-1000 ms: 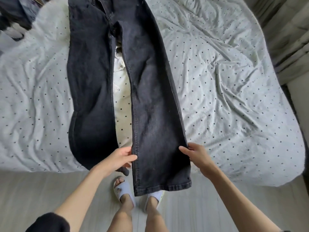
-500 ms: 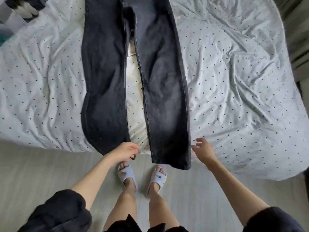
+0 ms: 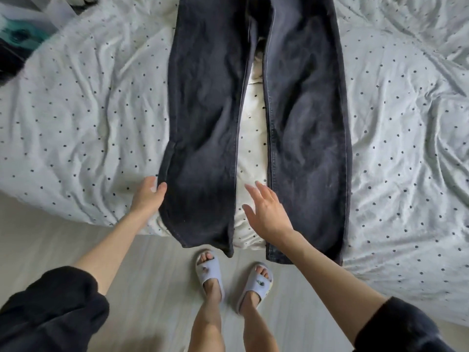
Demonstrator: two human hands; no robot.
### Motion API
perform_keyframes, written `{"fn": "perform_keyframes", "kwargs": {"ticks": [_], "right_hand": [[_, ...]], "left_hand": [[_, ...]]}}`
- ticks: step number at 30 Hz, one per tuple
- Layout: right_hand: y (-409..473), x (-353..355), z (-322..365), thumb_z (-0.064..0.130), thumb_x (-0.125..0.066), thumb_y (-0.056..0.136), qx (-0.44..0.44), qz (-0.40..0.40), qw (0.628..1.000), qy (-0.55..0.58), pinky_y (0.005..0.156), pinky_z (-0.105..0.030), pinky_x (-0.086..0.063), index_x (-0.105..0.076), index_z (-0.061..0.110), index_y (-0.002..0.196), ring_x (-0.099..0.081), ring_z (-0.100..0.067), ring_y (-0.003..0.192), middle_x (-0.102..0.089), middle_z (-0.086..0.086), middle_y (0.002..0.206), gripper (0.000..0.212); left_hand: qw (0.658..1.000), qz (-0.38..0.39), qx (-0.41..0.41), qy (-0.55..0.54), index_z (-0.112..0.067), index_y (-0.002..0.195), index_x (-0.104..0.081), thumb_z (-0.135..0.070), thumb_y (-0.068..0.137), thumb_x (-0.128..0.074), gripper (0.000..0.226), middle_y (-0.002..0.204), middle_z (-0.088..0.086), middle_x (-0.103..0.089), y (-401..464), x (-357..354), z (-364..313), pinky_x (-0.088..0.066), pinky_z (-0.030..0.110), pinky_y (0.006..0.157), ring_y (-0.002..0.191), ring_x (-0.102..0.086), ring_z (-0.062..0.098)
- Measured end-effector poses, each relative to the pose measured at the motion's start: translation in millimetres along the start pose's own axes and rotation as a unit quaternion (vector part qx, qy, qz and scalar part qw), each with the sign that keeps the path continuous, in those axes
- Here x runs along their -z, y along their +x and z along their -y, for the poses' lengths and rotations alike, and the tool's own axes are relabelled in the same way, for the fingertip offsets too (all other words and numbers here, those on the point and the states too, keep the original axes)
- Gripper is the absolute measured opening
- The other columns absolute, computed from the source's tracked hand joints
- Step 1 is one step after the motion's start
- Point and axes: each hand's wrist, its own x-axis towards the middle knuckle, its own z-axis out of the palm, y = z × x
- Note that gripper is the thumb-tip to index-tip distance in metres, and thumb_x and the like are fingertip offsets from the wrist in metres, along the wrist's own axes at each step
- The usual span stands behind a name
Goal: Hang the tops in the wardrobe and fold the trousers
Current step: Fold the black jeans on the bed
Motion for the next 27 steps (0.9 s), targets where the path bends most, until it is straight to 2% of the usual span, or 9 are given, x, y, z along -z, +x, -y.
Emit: {"fn": "perform_keyframes", "kwargs": {"ticks": [2, 6, 10, 12, 17, 20, 23, 25, 27], "right_hand": [[16, -6, 19, 0.032, -0.037, 0.101, 0.032, 0.011, 0.999, -0.012, 0.117, -0.037, -0.014, -0.021, 0.019, 0.149, -0.004, -0.022, 0.146, -0.010, -0.004, 0.158, 0.052], [50, -28, 46, 0.029, -0.037, 0.101, 0.079, 0.050, 0.993, -0.066, 0.118, -0.034, -0.010, -0.017, 0.019, 0.150, 0.003, -0.021, 0.146, -0.001, -0.004, 0.159, 0.054], [65, -32, 48, 0.027, -0.038, 0.101, 0.036, 0.068, 0.995, -0.058, 0.116, -0.032, -0.016, -0.017, 0.020, 0.150, 0.005, -0.017, 0.146, 0.004, -0.001, 0.159, 0.054], [64, -31, 47, 0.027, -0.039, 0.100, 0.023, 0.080, 0.996, -0.036, 0.115, -0.029, -0.019, -0.025, 0.018, 0.149, 0.001, -0.015, 0.146, 0.001, 0.000, 0.159, 0.051], [57, -10, 45, 0.024, -0.042, 0.099, -0.028, 0.081, 0.994, 0.072, 0.102, -0.029, -0.035, -0.035, 0.020, 0.145, -0.046, -0.024, 0.126, -0.018, 0.002, 0.157, 0.047], [50, 9, 40, 0.018, -0.044, 0.098, -0.044, 0.034, 0.981, 0.184, 0.101, -0.021, -0.033, -0.041, 0.017, 0.141, -0.047, -0.019, 0.127, -0.043, -0.004, 0.145, 0.043], [35, 37, 26, 0.019, -0.046, 0.098, -0.074, -0.011, 0.950, 0.304, 0.092, -0.022, -0.044, -0.053, 0.017, 0.131, -0.061, -0.013, 0.108, -0.062, 0.000, 0.121, 0.034], [23, 57, 7, 0.018, -0.045, 0.098, -0.091, -0.041, 0.923, 0.373, 0.093, -0.033, -0.050, -0.057, 0.016, 0.125, -0.065, -0.012, 0.097, -0.066, 0.001, 0.108, 0.030], [12, 76, -14, 0.015, -0.044, 0.099, -0.112, -0.059, 0.892, 0.435, 0.086, -0.030, -0.053, -0.059, 0.013, 0.121, -0.066, -0.010, 0.088, -0.067, 0.000, 0.100, 0.026]], "left_hand": [[0.999, 0.006, -0.001, -0.033, -0.015, 0.130, -0.043, -0.029, 0.098, -0.045, 0.035, 0.126, 0.004, -0.045, 21, 6, -1, -0.036, 0.037, 0.101, 0.116, -0.045, 0.021], [0.996, 0.018, -0.008, -0.086, -0.013, 0.138, -0.042, -0.026, 0.099, -0.044, 0.041, 0.137, 0.004, -0.047, 52, 11, -2, -0.038, 0.031, 0.101, 0.123, -0.046, 0.020], [0.991, 0.106, -0.009, -0.082, -0.013, 0.141, -0.039, -0.022, 0.100, -0.043, 0.043, 0.141, 0.004, -0.044, 63, 16, -17, -0.034, 0.039, 0.109, 0.129, -0.043, 0.019], [0.985, 0.131, 0.018, -0.108, -0.014, 0.136, -0.045, -0.023, 0.098, -0.048, 0.039, 0.137, 0.006, -0.050, 68, 24, -26, -0.040, 0.045, 0.104, 0.121, -0.051, 0.022], [0.969, 0.224, -0.006, -0.099, -0.016, 0.120, -0.056, -0.015, 0.095, -0.054, 0.025, 0.118, 0.010, -0.061, 51, 41, -54, -0.054, 0.036, 0.074, 0.105, -0.062, 0.027], [0.957, 0.266, -0.032, -0.110, -0.020, 0.121, -0.055, -0.012, 0.094, -0.054, 0.028, 0.114, 0.008, -0.064, 23, 47, -88, -0.054, 0.027, 0.060, 0.100, -0.065, 0.023], [0.946, 0.299, -0.066, -0.110, -0.023, 0.109, -0.059, -0.008, 0.095, -0.052, 0.022, 0.106, 0.006, -0.068, -6, 35, -130, -0.056, 0.030, 0.062, 0.090, -0.068, 0.018], [0.933, 0.325, -0.078, -0.136, -0.018, 0.112, -0.059, -0.005, 0.095, -0.050, 0.023, 0.098, 0.005, -0.069, -28, 16, -162, -0.058, 0.032, 0.066, 0.081, -0.068, 0.017], [0.923, 0.347, -0.083, -0.147, -0.015, 0.119, -0.055, -0.002, 0.097, -0.045, 0.027, 0.097, 0.007, -0.067, -48, -11, -190, -0.058, 0.029, 0.064, 0.077, -0.067, 0.017]]}}
